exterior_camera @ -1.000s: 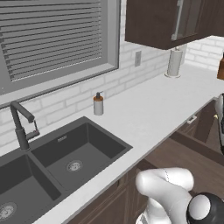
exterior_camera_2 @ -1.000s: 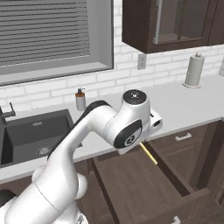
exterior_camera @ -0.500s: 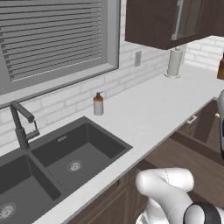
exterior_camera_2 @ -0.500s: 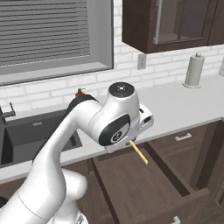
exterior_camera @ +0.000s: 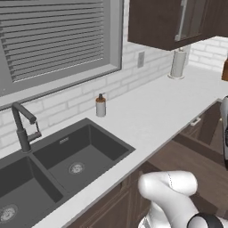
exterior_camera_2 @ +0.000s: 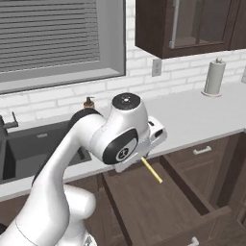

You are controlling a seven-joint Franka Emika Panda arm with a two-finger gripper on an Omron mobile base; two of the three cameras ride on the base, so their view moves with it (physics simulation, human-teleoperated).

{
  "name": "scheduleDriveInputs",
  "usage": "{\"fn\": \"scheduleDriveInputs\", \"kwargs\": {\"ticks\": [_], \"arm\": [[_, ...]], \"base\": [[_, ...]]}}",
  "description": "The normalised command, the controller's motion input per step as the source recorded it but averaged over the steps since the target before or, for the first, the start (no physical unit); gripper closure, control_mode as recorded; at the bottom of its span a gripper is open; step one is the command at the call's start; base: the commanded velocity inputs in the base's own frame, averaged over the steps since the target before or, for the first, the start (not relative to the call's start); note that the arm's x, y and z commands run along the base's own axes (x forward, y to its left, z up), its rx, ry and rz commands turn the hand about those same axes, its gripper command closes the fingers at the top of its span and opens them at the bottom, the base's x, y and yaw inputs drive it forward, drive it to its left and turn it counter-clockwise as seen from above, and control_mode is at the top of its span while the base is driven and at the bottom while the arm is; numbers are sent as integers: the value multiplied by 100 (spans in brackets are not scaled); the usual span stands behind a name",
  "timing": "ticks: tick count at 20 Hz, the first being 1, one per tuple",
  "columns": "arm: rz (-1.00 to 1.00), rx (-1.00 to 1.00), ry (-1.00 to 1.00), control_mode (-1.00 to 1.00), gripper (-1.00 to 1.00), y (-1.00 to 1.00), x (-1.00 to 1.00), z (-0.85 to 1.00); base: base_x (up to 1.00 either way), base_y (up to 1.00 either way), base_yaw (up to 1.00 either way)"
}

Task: Take a straw from the drawer in front and place it inside the glass cup on the dining counter.

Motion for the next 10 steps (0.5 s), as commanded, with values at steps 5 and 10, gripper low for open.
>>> {"fn": "scheduleDriveInputs", "kwargs": {"ticks": [5, 10], "arm": [[0, 0, 0, 100, 100, 0, 0, 0], [0, 0, 0, 100, 100, 0, 0, 0]], "base": [[-69, 44, 31], [-56, 40, 49]]}}
